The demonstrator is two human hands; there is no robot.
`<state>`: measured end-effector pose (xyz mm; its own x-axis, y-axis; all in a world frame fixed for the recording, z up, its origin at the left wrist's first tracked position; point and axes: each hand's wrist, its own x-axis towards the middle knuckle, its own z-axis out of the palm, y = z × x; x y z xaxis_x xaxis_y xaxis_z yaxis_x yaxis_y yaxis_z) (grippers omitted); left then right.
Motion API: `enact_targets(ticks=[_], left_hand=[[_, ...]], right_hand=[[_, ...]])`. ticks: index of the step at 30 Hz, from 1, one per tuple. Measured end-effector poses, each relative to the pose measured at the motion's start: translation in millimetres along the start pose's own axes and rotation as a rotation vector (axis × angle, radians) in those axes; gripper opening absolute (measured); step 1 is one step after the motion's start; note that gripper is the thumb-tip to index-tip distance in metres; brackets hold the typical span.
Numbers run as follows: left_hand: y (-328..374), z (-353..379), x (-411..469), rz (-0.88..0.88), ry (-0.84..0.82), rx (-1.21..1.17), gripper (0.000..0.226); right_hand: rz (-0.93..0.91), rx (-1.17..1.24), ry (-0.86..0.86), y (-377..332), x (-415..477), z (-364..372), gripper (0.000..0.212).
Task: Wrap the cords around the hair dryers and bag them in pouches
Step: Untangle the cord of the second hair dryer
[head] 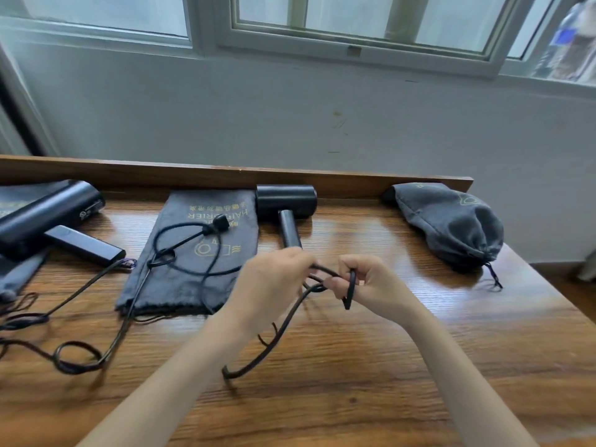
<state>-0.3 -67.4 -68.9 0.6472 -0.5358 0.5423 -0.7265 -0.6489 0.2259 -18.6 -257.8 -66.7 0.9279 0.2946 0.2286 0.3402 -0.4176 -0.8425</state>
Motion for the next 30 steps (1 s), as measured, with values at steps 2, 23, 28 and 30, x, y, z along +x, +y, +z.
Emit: enact_targets(ticks=[2,23,28,30], left_hand=[[-4,-10,-1,-0.157,0.073,-0.184,0.024],[3,-57,-1,-0.575,0.365,-1.254,0.017],[-28,-51,3,-0.618,0.05,-0.295,0.014],[-19,-52,4,-0.467,0.066,-0.14,0.033]], right_hand=[[0.006,-0.014,0.018,-2,1,-3,0.042],[-0.154,-0.141,0.198,0,15,12,0.044],[-0.144,-0.064,0.226,-1,11,10,0.043],[-0.165,-0.113,0.171,-2,11,12,0.044]])
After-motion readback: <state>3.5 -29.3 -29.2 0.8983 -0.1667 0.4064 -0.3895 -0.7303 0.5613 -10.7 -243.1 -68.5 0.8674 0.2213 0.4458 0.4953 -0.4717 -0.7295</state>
